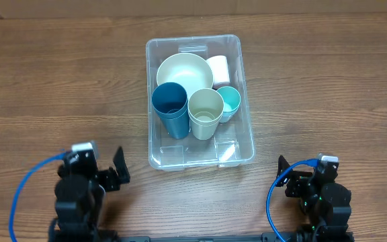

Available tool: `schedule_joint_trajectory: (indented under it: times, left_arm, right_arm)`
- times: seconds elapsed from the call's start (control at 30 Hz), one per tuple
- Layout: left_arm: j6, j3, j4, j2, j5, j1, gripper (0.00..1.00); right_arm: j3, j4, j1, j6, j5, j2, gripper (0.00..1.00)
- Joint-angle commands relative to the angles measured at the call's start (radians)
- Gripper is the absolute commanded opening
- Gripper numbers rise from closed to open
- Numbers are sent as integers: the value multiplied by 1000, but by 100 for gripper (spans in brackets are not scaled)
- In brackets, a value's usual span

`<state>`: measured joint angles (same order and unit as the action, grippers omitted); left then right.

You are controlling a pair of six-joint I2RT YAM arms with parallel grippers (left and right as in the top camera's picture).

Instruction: Pack container

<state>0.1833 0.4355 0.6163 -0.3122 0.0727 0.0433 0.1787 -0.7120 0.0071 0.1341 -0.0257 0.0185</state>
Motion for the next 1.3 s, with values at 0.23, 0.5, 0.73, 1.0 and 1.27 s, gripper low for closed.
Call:
schedule_joint_trajectory:
  times: [0.23,0.5,0.73,1.0,1.27]
  left_arm:
    - [34,-223,0,278,-29,-6,100]
    - [33,-280,27,307,-29,-5,100]
    - [33,-280,26,307,-29,-5,100]
    - [33,-280,26,307,-29,-5,100]
    - [33,-280,26,307,-29,-5,100]
  right_arm:
    - [-18,5,-3,-4,-5,-8,100]
    - [-18,5,-3,-4,-6,-8,100]
    - [-18,5,-3,-4,-5,-8,100]
    - [-18,5,-3,-4,-6,-8,100]
    - [-18,5,-3,-5,-5,-8,100]
